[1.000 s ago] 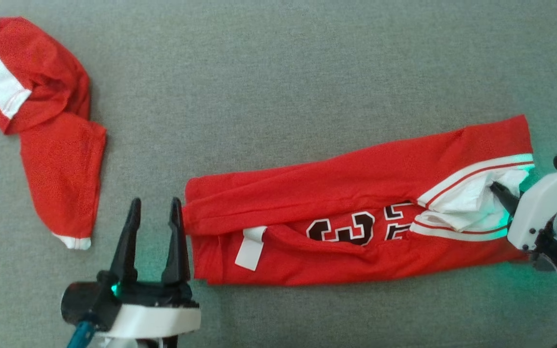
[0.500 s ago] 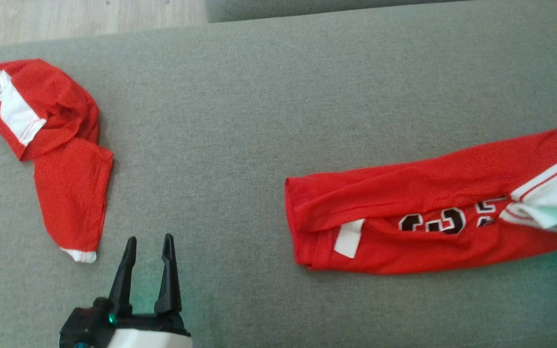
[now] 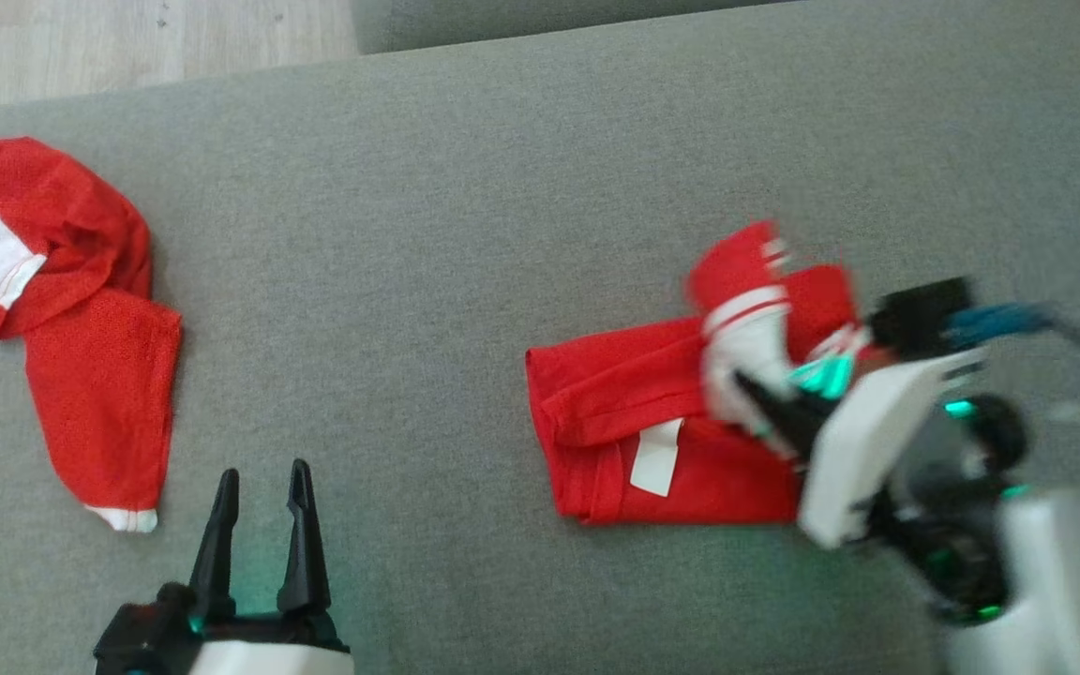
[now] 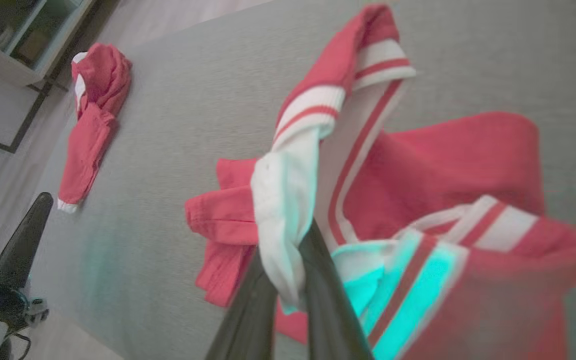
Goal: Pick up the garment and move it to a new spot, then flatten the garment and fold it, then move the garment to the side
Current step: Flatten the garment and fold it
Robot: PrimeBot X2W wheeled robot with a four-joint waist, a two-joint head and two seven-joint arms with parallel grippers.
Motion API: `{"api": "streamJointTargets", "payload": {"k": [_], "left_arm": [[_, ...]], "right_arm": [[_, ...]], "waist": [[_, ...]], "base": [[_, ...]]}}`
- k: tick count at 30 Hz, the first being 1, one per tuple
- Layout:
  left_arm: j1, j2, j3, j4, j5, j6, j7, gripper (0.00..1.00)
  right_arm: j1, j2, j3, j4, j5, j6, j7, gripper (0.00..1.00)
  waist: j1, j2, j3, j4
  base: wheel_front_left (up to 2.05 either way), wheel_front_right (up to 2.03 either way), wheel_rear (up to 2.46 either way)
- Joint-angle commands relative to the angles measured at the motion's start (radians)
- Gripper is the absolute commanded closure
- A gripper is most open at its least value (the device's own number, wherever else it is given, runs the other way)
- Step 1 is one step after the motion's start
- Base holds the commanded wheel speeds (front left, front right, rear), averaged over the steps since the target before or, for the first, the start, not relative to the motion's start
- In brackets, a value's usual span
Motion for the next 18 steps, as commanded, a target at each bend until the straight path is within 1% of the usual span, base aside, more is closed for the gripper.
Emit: {"api": "streamJointTargets", "payload": {"k": [1,3,5,8,12,18], "left_arm": [[-0.026,-0.003,0.040,-0.021,-0.003,0.002,-0.009,0.00],[-0.032,-0.003,0.038,-0.013,0.001,0.002,-0.009,0.00],[-0.034,-0.003,0.036,-0.010,0.001,0.002,-0.009,0.00],[-0.030,-0.003,0.033,-0.003,0.006,0.002,-0.009,0.00],[-0.022,-0.003,0.032,0.002,0.009,0.003,-0.009,0.00],[-0.014,-0.003,0.022,0.010,0.015,0.005,-0.009,0.00]], "right_arm": [[-0.020,0.020,0.045,-0.023,-0.017,-0.001,-0.040,1.00],[-0.012,0.042,0.095,0.021,-0.031,-0.001,-0.101,1.00],[-0.014,0.050,0.123,0.075,-0.052,-0.001,-0.175,1.00],[-0.023,0.051,0.165,0.152,-0.020,-0.001,-0.273,1.00],[-0.044,0.052,0.207,0.226,0.002,-0.001,-0.346,1.00],[-0.079,0.052,0.243,0.294,0.048,-0.001,-0.439,1.00]], "waist": [[0.0000,-0.0001,-0.001,0.000],[0.0000,-0.0001,0.000,0.006],[0.0000,-0.0001,-0.002,0.013],[0.0000,-0.0001,-0.003,0.025],[0.0000,-0.0001,-0.006,0.034],[0.0000,-0.0001,-0.013,0.033]], "base": [[0.00,0.00,0.00],[0.00,0.00,0.00],[0.00,0.00,0.00],[0.00,0.00,0.00],[0.00,0.00,0.00],[0.00,0.00,0.00]]}}
